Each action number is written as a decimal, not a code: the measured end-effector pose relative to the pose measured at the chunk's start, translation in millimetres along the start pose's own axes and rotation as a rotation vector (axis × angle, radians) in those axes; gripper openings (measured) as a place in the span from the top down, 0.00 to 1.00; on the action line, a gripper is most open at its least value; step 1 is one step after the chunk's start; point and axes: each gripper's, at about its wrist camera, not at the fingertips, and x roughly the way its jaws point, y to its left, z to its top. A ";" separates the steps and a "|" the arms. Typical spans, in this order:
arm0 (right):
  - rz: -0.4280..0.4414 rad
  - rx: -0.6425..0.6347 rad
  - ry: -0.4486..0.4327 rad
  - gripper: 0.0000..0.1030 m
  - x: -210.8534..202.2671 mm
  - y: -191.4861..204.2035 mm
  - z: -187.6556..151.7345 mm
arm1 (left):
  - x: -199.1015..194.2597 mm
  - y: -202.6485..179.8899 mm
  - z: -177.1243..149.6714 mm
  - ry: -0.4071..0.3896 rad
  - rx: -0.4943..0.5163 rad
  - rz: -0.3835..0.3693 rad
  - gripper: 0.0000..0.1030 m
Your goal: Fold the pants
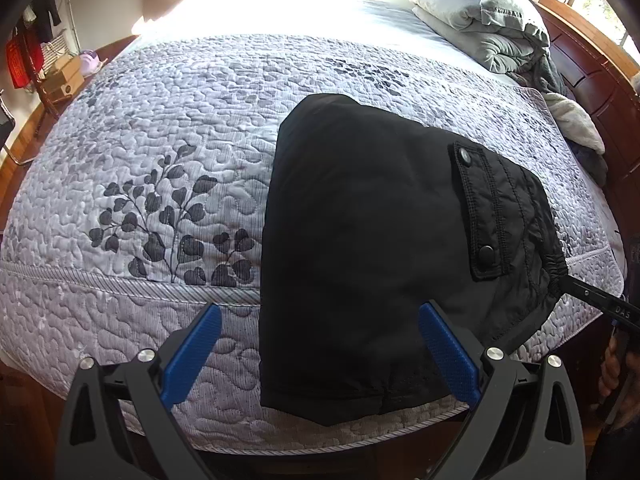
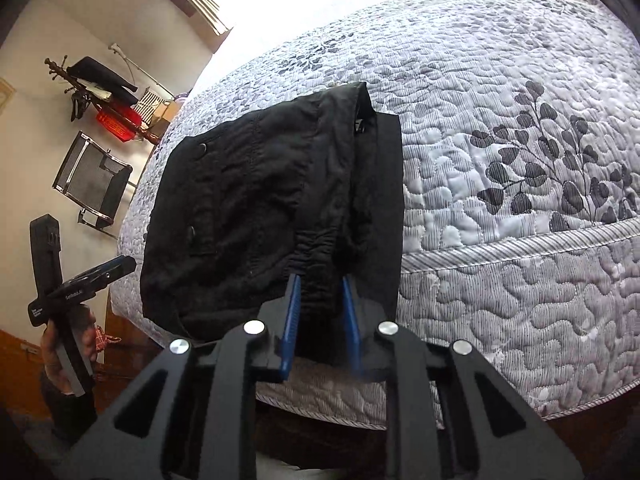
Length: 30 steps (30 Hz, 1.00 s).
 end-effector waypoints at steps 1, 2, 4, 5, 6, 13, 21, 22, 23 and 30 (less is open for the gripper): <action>0.002 -0.008 -0.004 0.84 -3.2 1.6 1.0 | -0.8 -1.5 0.0 -0.002 0.004 0.000 0.04; 0.000 -0.020 -0.008 0.85 -5.9 3.8 1.3 | -1.7 -3.2 0.1 -0.004 0.008 0.000 0.04; -0.019 -0.050 -0.010 0.85 -9.0 9.5 1.9 | -3.2 -6.1 0.3 -0.007 0.017 -0.003 0.04; -0.032 -0.061 -0.007 0.85 -9.2 11.5 2.2 | -3.7 -7.4 0.3 -0.007 0.022 -0.004 0.04; -0.049 -0.068 0.001 0.85 -7.6 13.0 2.2 | -4.1 -8.4 0.1 -0.009 0.027 -0.004 0.04; -0.111 -0.051 0.062 0.89 20.2 -2.7 -4.9 | 5.2 -7.1 -3.2 0.012 0.030 0.004 0.04; -0.140 -0.048 0.054 0.65 18.5 -6.0 -6.6 | 15.2 4.4 -7.7 0.055 0.017 -0.026 0.04; -0.135 -0.050 0.044 0.55 13.8 -5.6 -6.6 | 14.0 7.8 -7.3 0.061 0.011 -0.055 0.04; -0.124 -0.047 0.031 0.47 8.7 -5.8 -6.0 | 13.2 13.9 -6.3 0.074 -0.005 -0.097 0.04; 0.080 0.074 -0.020 0.12 -10.4 -24.5 2.0 | 26.4 74.3 0.0 0.162 -0.191 -0.409 0.04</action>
